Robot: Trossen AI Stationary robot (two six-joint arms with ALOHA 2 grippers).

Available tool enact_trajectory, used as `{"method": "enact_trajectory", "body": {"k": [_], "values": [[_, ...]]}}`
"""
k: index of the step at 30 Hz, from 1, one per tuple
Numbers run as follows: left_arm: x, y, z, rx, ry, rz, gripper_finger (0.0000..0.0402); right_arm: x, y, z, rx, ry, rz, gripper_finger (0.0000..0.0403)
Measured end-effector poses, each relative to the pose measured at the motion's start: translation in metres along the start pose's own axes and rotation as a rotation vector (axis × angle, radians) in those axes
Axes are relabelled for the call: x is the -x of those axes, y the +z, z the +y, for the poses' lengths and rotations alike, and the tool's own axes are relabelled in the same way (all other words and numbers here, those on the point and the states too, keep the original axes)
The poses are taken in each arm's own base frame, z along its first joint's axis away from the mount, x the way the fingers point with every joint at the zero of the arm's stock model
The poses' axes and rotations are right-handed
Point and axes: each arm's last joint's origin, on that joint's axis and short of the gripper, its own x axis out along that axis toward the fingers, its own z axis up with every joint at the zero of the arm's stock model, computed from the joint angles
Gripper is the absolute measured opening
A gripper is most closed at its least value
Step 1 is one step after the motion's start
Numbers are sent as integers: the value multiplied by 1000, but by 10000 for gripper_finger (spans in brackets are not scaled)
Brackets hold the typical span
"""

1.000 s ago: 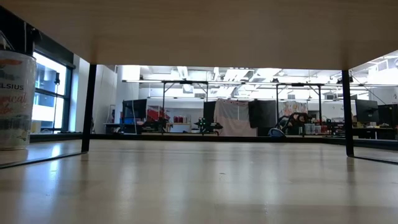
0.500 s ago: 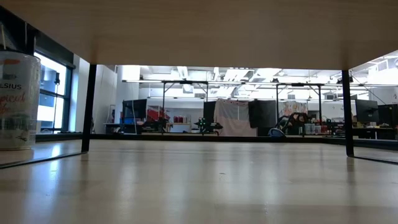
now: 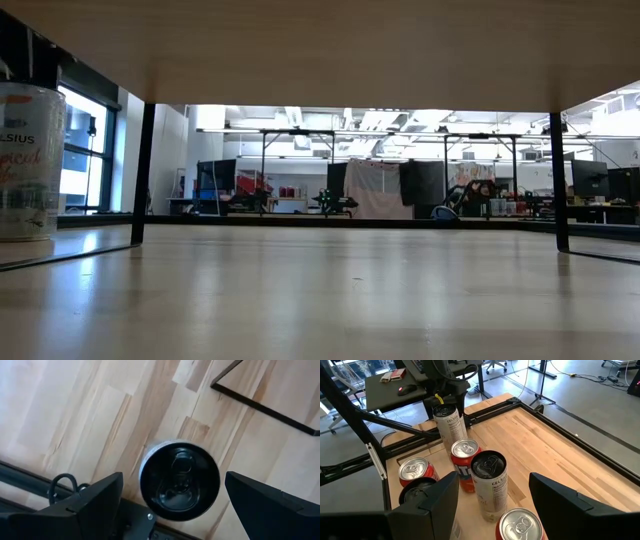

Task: Place canned beverage on shelf
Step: Put the white yellow soda can on the shelf aligned with the white yellow soda can

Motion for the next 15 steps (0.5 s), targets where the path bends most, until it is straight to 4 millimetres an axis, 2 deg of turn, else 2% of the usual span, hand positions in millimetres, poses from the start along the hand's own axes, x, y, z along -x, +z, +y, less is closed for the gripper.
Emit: {"method": "enact_trajectory", "body": {"k": [15], "values": [[-5, 0, -12, -103, 2, -16, 342, 0, 0, 0, -6, 0, 0, 228]]}}
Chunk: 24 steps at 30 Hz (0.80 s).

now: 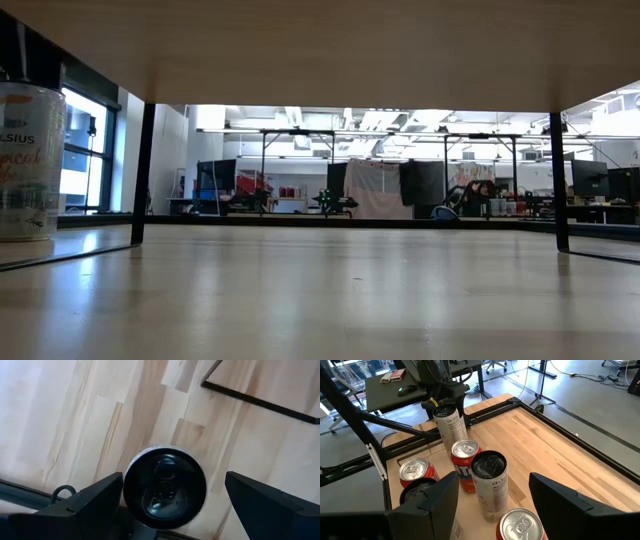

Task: Place canned beverage on shelf
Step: Put the white yellow soda can on the shelf aligned with the white yellow soda can

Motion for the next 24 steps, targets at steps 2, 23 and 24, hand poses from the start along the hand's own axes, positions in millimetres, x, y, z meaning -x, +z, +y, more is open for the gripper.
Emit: {"method": "enact_trajectory", "body": {"k": [2, 23, 24], "values": [[-7, -2, 0, 3, 32, 23, 342, 0, 0, 0, 0, 0, 0, 228], [-24, -1, -5, -65, 57, 54, 328, 0, 0, 1, -2, 3, -2, 228], [-25, -1, -5, -75, 57, 57, 321, 0, 0, 1, -2, 3, -2, 228]]}}
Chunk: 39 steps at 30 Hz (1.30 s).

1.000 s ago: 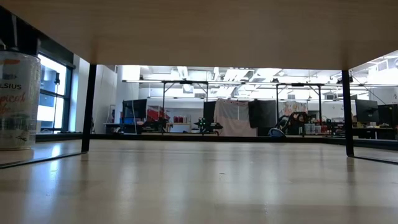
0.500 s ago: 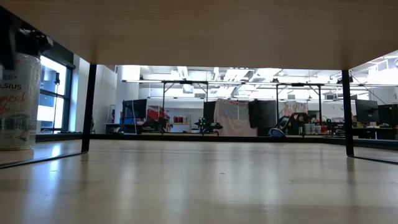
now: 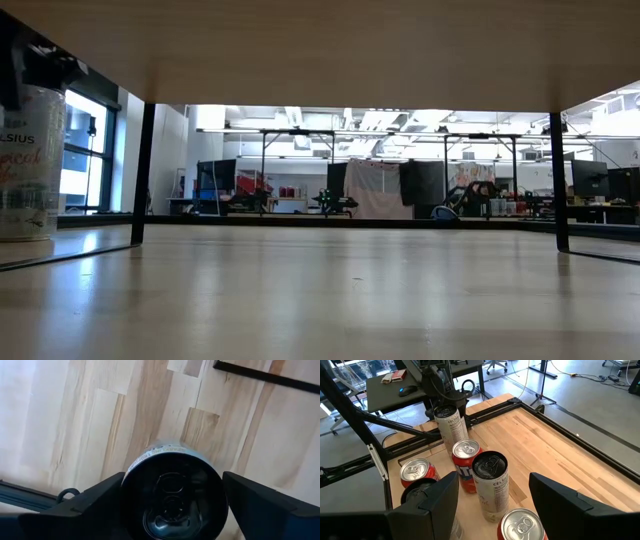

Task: Place canned beverage on shelf
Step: Put the white yellow soda can on the shelf aligned with the white yellow soda can

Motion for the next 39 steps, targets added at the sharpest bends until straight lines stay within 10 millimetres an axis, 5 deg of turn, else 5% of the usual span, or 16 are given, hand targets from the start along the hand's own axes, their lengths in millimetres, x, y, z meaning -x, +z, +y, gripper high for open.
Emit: {"method": "enact_trajectory", "body": {"k": [11, 16, 23, 32, 39], "values": [[-11, -5, 1, -46, 14, 28, 243, 0, 0, 1, -13, 7, -2, 228], [1, -3, -1, -54, -26, 12, 241, 0, 0, 1, -13, 10, 6, 228], [41, 6, -9, -139, -178, -83, 241, 0, -1, 3, -23, 29, 45, 228], [118, 13, -13, -192, -420, -250, 241, 0, 0, 3, -3, 26, 34, 228], [150, 12, -20, -333, -471, -350, 241, -6, 17, -3, 151, -103, -188, 228]]}}
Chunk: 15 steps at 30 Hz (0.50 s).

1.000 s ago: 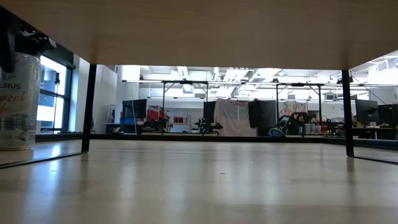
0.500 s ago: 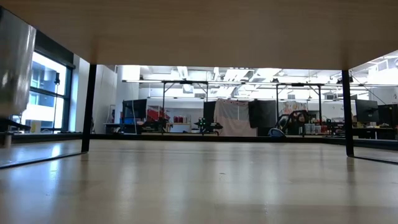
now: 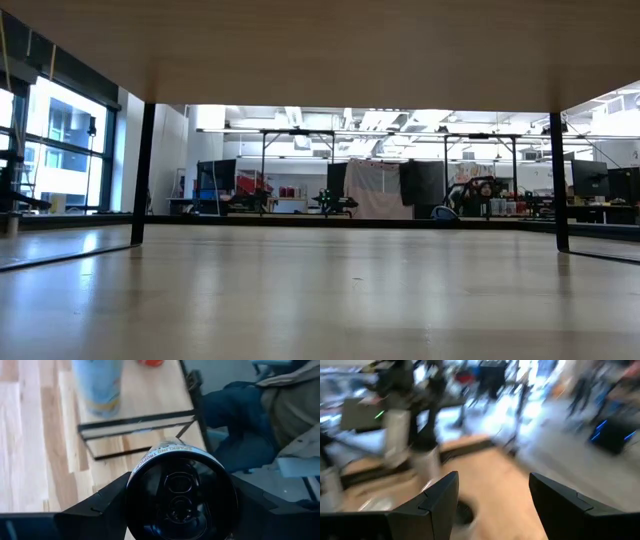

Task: Place canned beverage on shelf
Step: Put the white yellow soda can on the shelf aligned with the white yellow soda can

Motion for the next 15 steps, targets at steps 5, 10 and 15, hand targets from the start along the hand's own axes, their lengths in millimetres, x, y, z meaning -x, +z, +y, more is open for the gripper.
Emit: {"method": "enact_trajectory", "body": {"k": [5, 10, 15], "values": [[17, 15, -12, -49, -50, -47, 241, -3, 23, -13, 41, -69, -76, 228], [41, 38, -23, -69, -36, -95, 241, -3, 40, -24, 59, -73, -74, 228], [53, 62, -32, -86, 18, -86, 241, -4, 44, -27, 76, -51, -43, 228]]}}
